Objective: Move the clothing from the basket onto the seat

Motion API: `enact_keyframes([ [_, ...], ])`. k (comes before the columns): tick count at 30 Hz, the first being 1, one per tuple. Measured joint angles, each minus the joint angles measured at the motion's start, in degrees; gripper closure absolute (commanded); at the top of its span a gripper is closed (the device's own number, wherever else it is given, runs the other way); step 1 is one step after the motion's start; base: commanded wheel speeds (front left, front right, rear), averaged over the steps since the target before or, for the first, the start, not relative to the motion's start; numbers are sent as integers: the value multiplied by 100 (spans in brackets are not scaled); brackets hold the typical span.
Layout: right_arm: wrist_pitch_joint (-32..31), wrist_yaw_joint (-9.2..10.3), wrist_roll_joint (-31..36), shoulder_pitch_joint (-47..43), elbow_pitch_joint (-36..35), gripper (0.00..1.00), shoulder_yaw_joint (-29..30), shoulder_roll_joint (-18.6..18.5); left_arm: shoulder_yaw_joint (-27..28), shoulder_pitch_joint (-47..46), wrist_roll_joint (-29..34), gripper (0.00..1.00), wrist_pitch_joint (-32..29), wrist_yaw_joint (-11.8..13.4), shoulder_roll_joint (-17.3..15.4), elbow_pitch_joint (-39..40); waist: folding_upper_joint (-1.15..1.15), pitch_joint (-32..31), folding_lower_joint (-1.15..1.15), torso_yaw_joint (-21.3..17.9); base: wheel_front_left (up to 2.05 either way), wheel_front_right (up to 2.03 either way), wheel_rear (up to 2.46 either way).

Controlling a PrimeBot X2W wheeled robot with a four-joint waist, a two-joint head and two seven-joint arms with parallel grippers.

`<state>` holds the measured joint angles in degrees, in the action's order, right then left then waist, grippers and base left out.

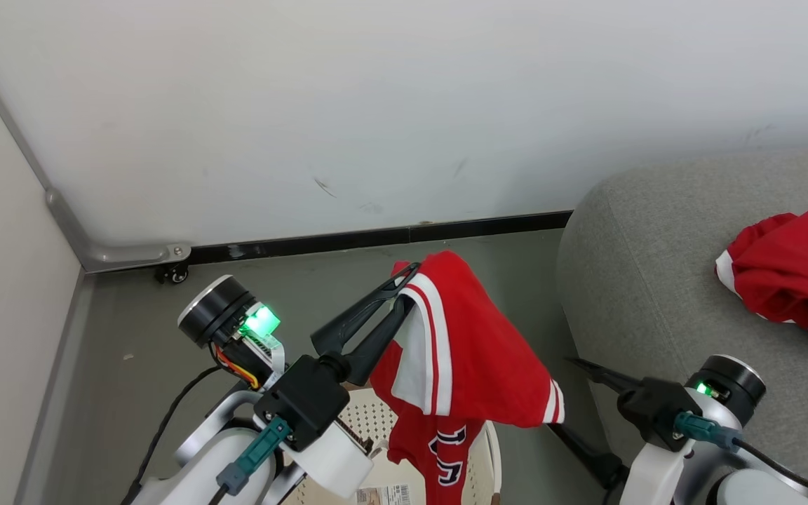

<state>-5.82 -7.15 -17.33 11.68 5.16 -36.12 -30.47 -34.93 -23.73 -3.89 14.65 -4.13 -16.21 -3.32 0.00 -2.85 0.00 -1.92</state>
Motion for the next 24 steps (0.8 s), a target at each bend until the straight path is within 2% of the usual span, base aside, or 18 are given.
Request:
enact_keyframes([
  [19, -73, 0, -353, 965, 52, 0, -1322, -127, -393, -7, -1, 100, 0, -200, 1, 320, 0, 122, 0, 258, 0, 0, 0],
  [20, -73, 0, -354, 1010, 62, 10, -1383, -118, -410, -8, -2, 100, 0, -200, 4, 324, 0, 130, 0, 268, 0, 0, 0],
  [21, -66, 0, -360, 1058, 75, 25, -1446, -103, -421, -8, -7, 100, 0, -201, 3, 327, 0, 139, 0, 277, 0, 0, 0],
  [22, -60, 0, -376, 1104, 77, 56, -1500, -83, -425, -8, -25, 100, 0, -201, 4, 327, 0, 147, 0, 285, 0, 0, 0],
  [24, -48, 0, -428, 1188, 89, 73, -1640, -60, -428, -8, -108, 100, -1, -201, -2, 324, 0, 163, 0, 296, 0, 0, 0],
])
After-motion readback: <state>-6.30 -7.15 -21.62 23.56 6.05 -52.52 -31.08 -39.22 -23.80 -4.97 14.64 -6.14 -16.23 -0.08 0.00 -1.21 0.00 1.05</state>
